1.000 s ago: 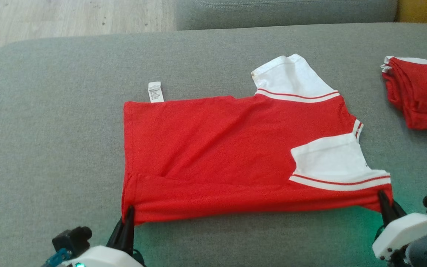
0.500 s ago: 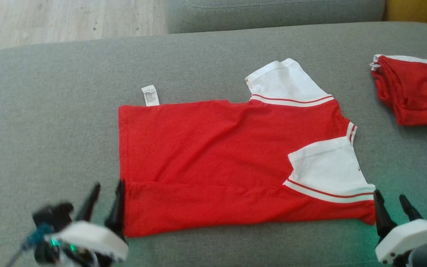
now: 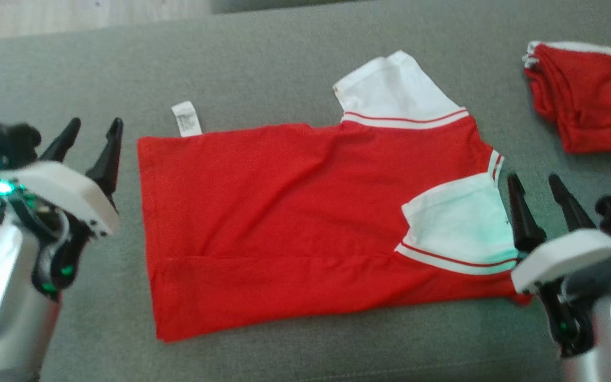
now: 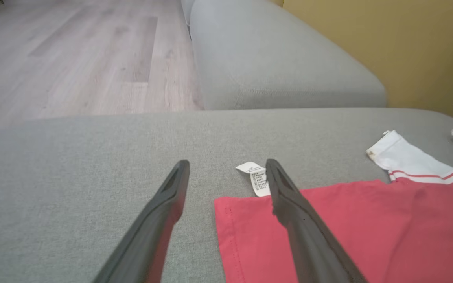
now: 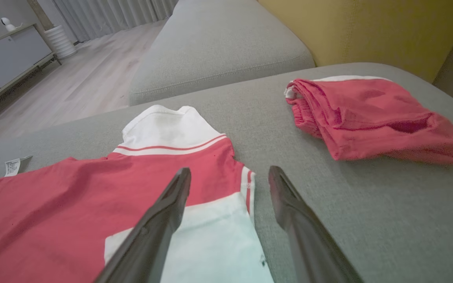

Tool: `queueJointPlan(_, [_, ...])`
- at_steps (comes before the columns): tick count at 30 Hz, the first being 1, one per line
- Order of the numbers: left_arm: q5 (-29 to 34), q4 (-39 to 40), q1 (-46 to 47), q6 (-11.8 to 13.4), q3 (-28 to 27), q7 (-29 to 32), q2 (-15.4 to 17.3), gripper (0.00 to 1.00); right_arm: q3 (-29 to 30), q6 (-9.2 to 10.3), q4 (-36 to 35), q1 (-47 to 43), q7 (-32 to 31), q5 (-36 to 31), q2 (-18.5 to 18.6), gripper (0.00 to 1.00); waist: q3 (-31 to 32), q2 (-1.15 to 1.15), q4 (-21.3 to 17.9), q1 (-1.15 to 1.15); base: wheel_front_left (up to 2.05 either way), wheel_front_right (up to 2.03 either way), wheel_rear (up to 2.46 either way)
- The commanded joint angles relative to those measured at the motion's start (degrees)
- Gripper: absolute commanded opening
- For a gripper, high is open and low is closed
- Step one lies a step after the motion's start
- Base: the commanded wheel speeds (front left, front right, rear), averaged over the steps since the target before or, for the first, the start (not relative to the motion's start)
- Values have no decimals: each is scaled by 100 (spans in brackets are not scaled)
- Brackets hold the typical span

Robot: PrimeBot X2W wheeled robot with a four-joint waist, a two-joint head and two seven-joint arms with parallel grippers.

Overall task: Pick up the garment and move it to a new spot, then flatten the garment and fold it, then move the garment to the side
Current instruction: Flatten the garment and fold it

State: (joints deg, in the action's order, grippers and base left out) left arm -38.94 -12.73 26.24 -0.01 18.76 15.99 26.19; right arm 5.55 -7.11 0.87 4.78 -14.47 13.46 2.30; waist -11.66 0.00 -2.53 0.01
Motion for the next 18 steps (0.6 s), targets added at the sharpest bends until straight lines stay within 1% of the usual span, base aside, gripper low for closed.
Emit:
queueJointPlan(1, [-83, -46, 389, -53, -197, 204, 288, 100, -216, -37, -234, 300, 25, -45, 58, 100, -230, 0, -156, -1, 0, 0, 0])
queueJointPlan(4, [-40, -400, 685, -109, -134, 453, 405, 100, -391, -37, -239, 528, 38, -55, 58, 100, -457, 0, -284, -1, 0, 0, 0])
queueJointPlan(9, [-53, -829, 981, -185, -76, 715, 495, 100, -582, -37, -202, 810, 95, -53, 58, 100, -761, 0, -447, -1, 0, 0, 0])
queueJointPlan(14, [-92, -1042, 1032, -182, -75, 783, 523, 100, -635, -37, -154, 970, 181, -59, 58, 100, -976, 0, -544, -1, 0, 0, 0])
queueJointPlan(18, [-155, -1176, 1003, -243, -54, 866, 557, 100, -670, -37, -117, 1050, 245, -39, 58, 100, -1084, 0, -594, -1, 0, 0, 0])
